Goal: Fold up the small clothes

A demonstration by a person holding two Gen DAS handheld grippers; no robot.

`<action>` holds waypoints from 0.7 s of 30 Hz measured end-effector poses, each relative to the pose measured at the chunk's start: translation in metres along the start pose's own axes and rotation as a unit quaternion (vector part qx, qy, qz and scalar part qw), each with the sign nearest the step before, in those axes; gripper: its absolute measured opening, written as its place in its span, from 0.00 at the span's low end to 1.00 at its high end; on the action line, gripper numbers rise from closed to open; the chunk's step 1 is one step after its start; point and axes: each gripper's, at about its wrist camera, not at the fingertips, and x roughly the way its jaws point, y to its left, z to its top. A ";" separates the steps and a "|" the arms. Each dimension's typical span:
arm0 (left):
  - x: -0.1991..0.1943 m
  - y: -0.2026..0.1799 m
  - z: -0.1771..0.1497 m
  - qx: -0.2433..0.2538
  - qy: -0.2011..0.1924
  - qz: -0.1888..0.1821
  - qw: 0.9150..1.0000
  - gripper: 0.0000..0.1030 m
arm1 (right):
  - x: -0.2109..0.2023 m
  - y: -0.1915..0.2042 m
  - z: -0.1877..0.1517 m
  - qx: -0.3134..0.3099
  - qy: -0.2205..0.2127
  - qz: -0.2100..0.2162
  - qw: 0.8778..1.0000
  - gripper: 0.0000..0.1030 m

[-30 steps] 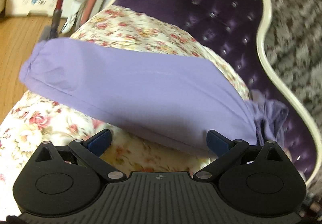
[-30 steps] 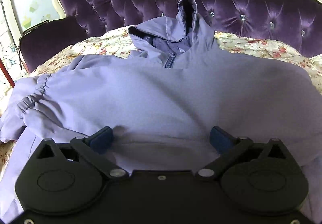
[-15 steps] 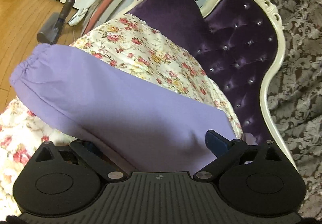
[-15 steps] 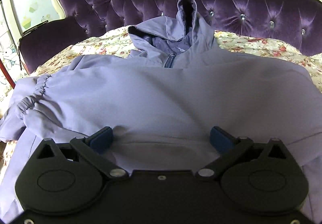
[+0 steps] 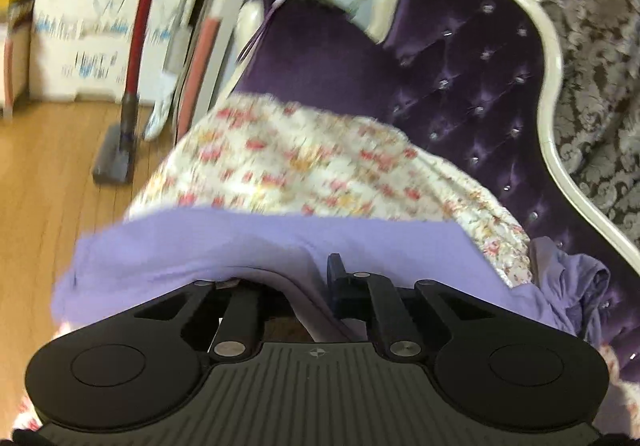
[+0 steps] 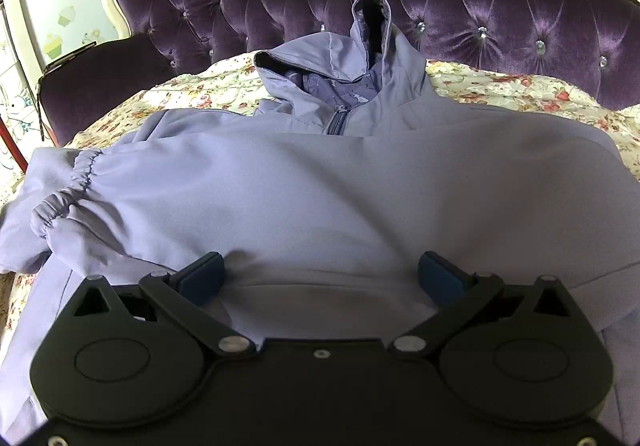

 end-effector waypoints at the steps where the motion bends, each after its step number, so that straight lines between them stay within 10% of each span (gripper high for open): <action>1: -0.005 -0.009 0.004 0.017 -0.008 0.002 1.000 0.12 | 0.000 0.000 0.000 0.000 0.000 0.000 1.000 1.00; 12: -0.064 -0.148 0.014 0.199 -0.099 -0.053 0.973 0.11 | 0.000 0.000 0.000 0.001 0.001 0.002 1.000 1.00; 21: -0.070 -0.279 -0.078 0.377 -0.066 -0.155 0.911 0.12 | 0.000 -0.001 0.000 0.009 0.000 0.009 1.000 1.00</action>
